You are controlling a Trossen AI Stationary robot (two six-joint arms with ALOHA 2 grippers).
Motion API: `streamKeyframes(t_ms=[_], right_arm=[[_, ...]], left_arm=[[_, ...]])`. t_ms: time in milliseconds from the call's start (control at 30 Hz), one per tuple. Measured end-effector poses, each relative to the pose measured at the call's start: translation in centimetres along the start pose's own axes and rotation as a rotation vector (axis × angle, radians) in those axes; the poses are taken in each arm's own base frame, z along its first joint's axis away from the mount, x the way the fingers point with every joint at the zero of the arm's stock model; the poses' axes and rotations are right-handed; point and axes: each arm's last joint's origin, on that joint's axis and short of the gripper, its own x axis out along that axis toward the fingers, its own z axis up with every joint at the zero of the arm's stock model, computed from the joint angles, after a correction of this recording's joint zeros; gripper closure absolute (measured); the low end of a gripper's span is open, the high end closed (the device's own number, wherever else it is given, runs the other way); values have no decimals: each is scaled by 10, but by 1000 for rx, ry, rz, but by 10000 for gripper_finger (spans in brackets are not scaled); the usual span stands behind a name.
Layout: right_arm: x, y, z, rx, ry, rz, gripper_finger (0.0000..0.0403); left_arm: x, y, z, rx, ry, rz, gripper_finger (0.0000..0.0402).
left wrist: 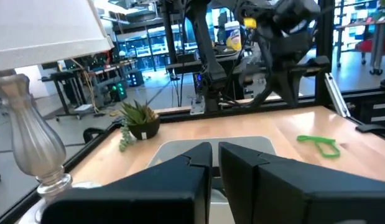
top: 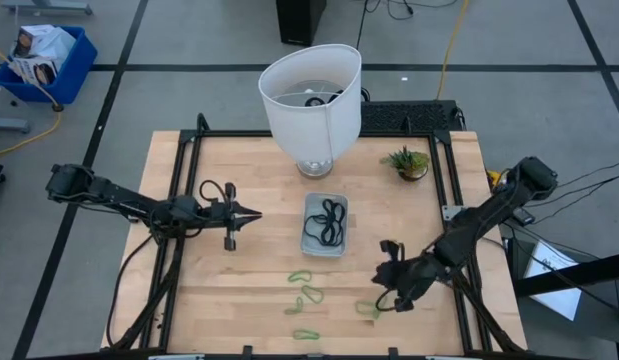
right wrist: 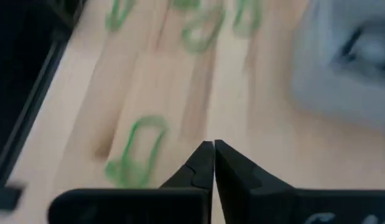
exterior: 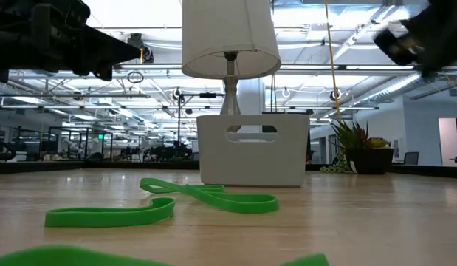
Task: Pick and place rubber bands into bin
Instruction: Put the green rubber band into the gray bin
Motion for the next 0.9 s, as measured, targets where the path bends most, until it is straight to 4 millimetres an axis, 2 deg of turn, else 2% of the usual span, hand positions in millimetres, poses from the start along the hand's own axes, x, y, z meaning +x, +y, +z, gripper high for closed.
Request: streamKeyframes(t_ms=[167, 267, 500, 667, 900], right_arm=[[5, 7, -15, 123, 176, 64, 352], [8, 9, -18, 160, 204, 69, 316], [22, 15, -20, 12, 201, 84, 239], [42, 21, -29, -64, 264, 96, 226], [54, 29, -38, -84, 312, 136, 241]], left_arm=[[0, 0, -1, 9, 10, -2, 364], [0, 0, -2, 28, 21, -3, 364], [0, 0, -3, 41, 29, -4, 364], [0, -1, -5, 39, 51, -8, 364], [0, -1, -7, 37, 71, -10, 364]])
